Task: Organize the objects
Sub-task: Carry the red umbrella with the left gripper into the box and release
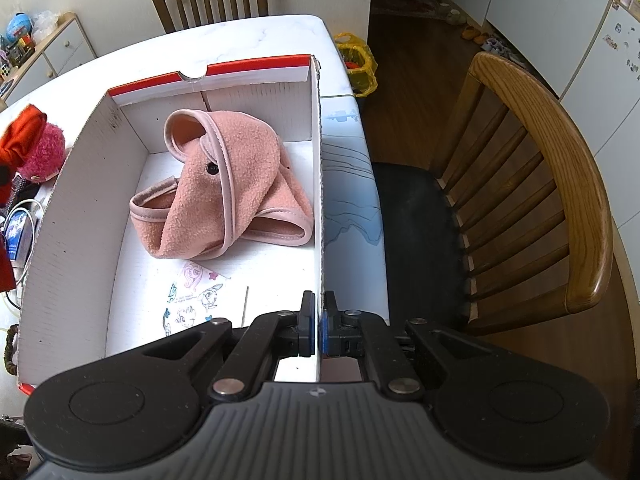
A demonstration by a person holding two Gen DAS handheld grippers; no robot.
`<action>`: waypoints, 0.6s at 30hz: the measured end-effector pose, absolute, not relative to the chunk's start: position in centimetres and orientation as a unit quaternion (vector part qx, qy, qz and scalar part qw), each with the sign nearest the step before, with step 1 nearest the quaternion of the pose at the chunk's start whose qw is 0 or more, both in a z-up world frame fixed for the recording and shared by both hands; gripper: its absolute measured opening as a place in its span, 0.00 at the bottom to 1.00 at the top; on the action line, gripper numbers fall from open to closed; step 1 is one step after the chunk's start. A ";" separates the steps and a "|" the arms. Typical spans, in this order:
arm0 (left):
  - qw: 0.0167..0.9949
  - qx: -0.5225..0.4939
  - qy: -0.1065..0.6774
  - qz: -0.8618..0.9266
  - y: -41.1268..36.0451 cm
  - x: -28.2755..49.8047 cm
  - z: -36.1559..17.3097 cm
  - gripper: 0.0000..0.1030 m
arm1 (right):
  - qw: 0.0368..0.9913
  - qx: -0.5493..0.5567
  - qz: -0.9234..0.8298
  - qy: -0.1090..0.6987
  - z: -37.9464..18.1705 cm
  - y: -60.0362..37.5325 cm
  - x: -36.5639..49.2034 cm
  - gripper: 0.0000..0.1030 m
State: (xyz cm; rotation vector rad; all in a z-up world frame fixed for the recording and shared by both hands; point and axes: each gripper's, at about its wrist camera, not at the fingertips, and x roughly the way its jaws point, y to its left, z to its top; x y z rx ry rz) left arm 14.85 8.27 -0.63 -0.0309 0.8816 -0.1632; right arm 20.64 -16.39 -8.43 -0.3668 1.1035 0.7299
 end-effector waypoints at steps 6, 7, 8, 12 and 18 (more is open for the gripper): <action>0.905 -0.025 0.408 -0.117 4.7 14.3 1.5 0.31 | 0.774 -0.165 0.339 0.508 -8.4 -16.4 20.6 0.03; 0.904 -0.024 0.408 -0.125 4.0 14.3 1.7 0.31 | 0.774 -0.165 0.340 0.508 -8.4 -16.4 20.6 0.03; 0.903 -0.022 0.408 -0.132 3.3 14.3 1.9 0.31 | 0.774 -0.164 0.340 0.508 -8.4 -16.4 20.6 0.03; 0.899 -0.011 0.409 -0.153 0.2 14.6 1.8 0.32 | 0.775 -0.164 0.342 0.506 -8.4 -16.5 20.6 0.03; 0.894 0.014 0.415 -0.168 -3.7 15.3 0.9 0.32 | 0.774 -0.162 0.345 0.506 -8.4 -16.6 20.6 0.03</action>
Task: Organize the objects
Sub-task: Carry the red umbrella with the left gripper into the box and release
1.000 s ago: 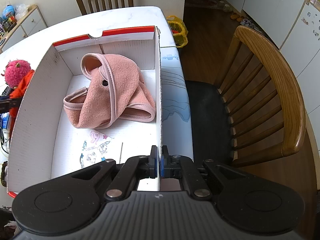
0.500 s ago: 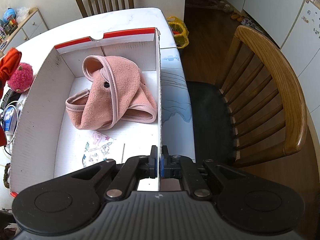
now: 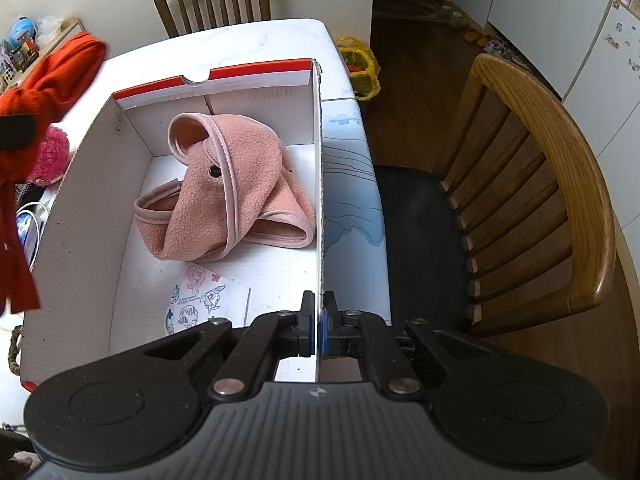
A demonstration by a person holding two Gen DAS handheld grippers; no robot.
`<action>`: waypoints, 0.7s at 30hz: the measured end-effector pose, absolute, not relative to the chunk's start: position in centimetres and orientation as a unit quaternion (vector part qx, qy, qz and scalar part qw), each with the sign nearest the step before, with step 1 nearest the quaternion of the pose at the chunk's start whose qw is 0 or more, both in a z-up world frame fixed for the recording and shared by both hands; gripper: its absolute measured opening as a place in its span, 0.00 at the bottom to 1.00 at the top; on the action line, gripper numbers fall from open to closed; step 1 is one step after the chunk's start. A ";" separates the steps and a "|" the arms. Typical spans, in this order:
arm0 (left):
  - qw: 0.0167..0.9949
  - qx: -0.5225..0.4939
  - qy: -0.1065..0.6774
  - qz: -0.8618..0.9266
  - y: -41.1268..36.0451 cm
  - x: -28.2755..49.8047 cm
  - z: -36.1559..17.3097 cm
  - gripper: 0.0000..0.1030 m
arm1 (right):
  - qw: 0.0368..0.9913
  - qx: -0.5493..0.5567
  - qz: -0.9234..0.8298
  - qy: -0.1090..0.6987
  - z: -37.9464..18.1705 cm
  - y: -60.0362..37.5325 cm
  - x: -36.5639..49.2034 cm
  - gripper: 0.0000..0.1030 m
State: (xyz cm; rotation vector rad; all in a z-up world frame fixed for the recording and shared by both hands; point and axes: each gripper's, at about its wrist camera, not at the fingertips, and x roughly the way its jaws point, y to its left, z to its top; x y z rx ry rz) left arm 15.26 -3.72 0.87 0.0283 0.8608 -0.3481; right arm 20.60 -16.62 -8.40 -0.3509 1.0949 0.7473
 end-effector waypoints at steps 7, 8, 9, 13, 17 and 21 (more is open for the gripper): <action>0.888 0.065 0.431 -0.145 -6.7 16.3 -1.6 0.31 | 0.772 -0.161 0.350 0.506 -8.5 -16.7 20.8 0.03; 0.887 0.073 0.436 -0.138 -7.0 16.4 -2.0 0.31 | 0.771 -0.160 0.351 0.507 -8.5 -16.8 20.9 0.03; 0.885 0.079 0.440 -0.132 -7.2 16.7 -2.4 0.32 | 0.770 -0.160 0.352 0.507 -8.5 -16.8 20.9 0.03; 0.876 0.098 0.461 -0.105 -7.8 17.4 -4.1 0.31 | 0.768 -0.160 0.355 0.508 -8.5 -16.8 20.9 0.03; 0.866 0.116 0.477 -0.096 -8.4 18.0 -5.5 0.32 | 0.767 -0.160 0.358 0.508 -8.6 -16.8 21.0 0.03; 0.856 0.136 0.488 -0.096 -9.1 18.3 -6.7 0.32 | 0.766 -0.158 0.360 0.509 -8.5 -17.0 21.0 0.03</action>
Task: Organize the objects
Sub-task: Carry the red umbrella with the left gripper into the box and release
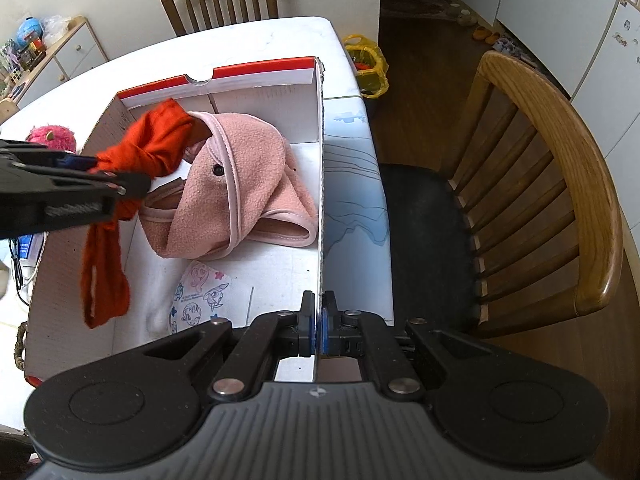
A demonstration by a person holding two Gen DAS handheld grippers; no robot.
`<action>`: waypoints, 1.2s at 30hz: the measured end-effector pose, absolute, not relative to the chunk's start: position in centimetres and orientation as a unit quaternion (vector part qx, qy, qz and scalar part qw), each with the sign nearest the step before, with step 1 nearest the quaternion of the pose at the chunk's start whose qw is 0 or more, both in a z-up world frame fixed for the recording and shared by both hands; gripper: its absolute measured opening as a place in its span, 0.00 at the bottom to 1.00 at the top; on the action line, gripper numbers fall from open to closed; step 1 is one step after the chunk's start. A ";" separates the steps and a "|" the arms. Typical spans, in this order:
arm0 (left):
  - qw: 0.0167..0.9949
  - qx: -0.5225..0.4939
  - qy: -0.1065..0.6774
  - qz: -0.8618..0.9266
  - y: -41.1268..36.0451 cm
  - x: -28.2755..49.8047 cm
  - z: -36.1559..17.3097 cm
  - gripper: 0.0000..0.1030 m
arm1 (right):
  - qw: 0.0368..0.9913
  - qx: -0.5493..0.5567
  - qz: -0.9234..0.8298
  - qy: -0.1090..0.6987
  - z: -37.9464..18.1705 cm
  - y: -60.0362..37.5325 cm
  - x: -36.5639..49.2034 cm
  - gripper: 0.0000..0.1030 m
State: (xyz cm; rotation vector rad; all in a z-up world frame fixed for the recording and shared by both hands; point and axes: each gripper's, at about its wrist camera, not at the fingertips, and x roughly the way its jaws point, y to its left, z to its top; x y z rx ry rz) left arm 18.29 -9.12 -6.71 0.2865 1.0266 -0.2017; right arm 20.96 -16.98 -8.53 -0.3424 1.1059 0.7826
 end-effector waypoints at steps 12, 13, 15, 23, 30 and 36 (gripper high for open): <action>0.822 0.170 0.534 -0.106 -10.4 19.0 -10.0 0.32 | 0.764 -0.153 0.363 0.511 -8.5 -17.1 21.0 0.03; 0.820 0.167 0.537 -0.107 -10.3 19.0 -10.2 0.33 | 0.764 -0.152 0.363 0.512 -8.5 -17.1 21.0 0.03; 0.817 0.162 0.543 -0.109 -10.1 19.1 -10.4 0.34 | 0.764 -0.152 0.363 0.512 -8.5 -17.1 21.0 0.03; 0.818 0.143 0.545 -0.118 -9.0 18.7 -10.1 0.38 | 0.764 -0.152 0.363 0.511 -8.6 -17.1 21.0 0.03; 0.827 0.123 0.533 -0.132 -8.1 17.6 -8.6 0.51 | 0.765 -0.152 0.362 0.511 -8.5 -17.1 21.0 0.03; 0.834 0.101 0.523 -0.144 -8.1 17.3 -7.0 0.55 | 0.765 -0.153 0.361 0.512 -8.5 -17.1 20.9 0.03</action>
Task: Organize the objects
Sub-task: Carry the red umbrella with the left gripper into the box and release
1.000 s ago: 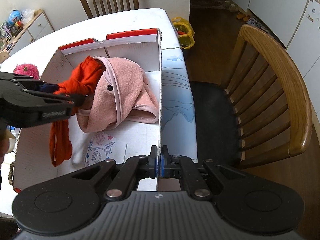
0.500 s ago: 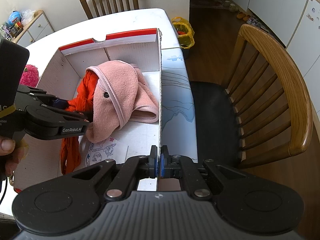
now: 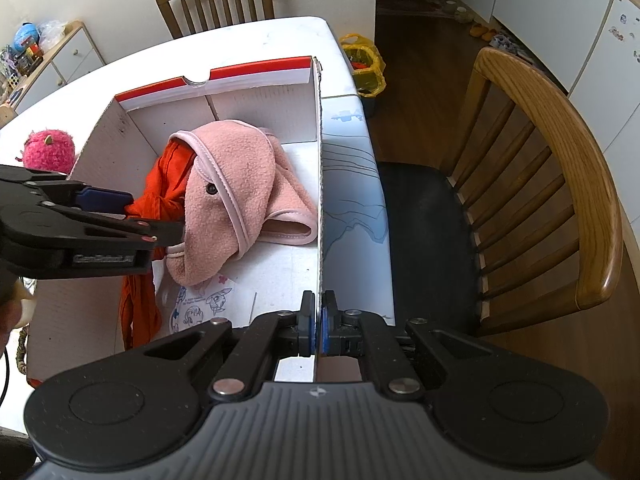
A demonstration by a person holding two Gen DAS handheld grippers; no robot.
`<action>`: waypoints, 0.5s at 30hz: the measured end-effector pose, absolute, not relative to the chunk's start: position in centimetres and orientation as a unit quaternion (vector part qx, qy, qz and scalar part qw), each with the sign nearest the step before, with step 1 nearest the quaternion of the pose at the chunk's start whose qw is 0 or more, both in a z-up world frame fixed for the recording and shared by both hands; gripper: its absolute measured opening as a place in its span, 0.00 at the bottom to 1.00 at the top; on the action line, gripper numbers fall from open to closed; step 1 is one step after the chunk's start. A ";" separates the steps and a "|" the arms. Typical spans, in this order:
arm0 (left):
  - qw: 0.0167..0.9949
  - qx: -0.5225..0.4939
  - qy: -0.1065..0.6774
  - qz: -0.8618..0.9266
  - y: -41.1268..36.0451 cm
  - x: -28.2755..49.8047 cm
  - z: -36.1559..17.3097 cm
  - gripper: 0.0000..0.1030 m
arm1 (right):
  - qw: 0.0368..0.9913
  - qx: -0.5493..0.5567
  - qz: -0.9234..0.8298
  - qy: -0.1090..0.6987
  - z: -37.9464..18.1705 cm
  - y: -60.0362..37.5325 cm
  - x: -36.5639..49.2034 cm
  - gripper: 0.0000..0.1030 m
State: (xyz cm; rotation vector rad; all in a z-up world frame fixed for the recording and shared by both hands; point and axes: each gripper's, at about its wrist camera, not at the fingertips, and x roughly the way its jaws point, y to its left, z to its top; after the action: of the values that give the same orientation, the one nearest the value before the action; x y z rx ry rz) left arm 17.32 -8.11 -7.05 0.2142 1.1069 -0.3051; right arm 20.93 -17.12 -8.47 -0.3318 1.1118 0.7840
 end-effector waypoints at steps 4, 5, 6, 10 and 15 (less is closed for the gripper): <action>0.843 0.090 0.506 -0.159 -7.8 16.8 -5.7 0.61 | 0.765 -0.154 0.362 0.509 -8.4 -17.2 20.9 0.03; 0.847 0.091 0.498 -0.164 -8.0 16.8 -5.9 0.62 | 0.766 -0.154 0.362 0.509 -8.4 -17.2 20.8 0.03; 0.850 0.092 0.492 -0.166 -7.9 16.5 -5.6 0.62 | 0.766 -0.153 0.362 0.509 -8.5 -17.3 20.8 0.03; 0.858 0.078 0.478 -0.168 -7.0 15.7 -4.2 0.62 | 0.767 -0.152 0.360 0.510 -8.4 -17.3 20.7 0.03; 0.872 0.057 0.458 -0.161 -5.3 14.9 -2.7 0.68 | 0.769 -0.155 0.356 0.509 -8.3 -17.1 20.5 0.03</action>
State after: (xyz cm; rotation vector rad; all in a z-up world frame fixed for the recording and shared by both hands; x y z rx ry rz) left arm 14.89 -5.32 -2.71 0.1201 0.9566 -0.3374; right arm 20.53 -17.10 -8.33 -0.3355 1.1037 0.7728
